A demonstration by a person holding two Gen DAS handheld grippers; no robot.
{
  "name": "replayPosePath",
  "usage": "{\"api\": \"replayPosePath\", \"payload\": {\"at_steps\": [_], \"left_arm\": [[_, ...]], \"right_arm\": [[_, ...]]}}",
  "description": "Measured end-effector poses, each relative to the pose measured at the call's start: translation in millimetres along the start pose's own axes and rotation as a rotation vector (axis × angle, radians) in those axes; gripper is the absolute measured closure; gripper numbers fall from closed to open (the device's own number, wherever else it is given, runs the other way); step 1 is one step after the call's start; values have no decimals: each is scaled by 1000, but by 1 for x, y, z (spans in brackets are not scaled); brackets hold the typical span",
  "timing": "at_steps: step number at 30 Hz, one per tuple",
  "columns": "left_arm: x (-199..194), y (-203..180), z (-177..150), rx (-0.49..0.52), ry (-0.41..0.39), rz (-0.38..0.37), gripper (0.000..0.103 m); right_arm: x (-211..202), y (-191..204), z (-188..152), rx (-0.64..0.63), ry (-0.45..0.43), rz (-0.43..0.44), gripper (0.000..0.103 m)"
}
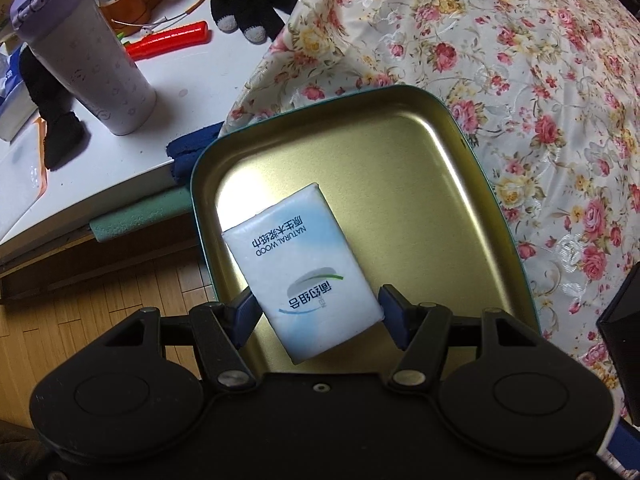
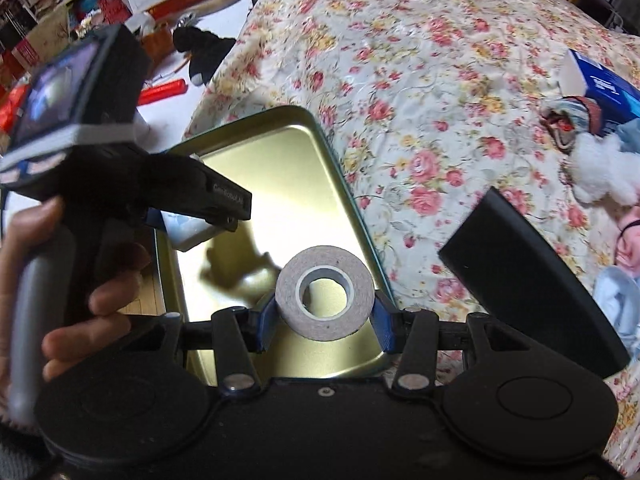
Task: Organize soft objects
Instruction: 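Carry both items to the gold tray and open both tools to release them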
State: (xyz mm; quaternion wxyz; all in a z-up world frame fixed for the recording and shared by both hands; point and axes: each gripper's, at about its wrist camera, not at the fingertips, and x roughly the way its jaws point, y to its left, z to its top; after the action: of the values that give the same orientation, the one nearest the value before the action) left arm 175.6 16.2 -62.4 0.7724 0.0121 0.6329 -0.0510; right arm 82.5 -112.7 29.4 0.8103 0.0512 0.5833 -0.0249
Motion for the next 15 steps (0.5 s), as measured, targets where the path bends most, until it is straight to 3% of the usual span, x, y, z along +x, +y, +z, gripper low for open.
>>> {"api": "replayPosePath", "payload": {"at_steps": [4,15], "left_arm": [[-4,8,1,-22,-19,13,43],[6,9,1,-41,42,-31,43]], "right_arm": [[14,8,6,-4,21,-5,57],[36,23,13,-26,110,-46,57]]}}
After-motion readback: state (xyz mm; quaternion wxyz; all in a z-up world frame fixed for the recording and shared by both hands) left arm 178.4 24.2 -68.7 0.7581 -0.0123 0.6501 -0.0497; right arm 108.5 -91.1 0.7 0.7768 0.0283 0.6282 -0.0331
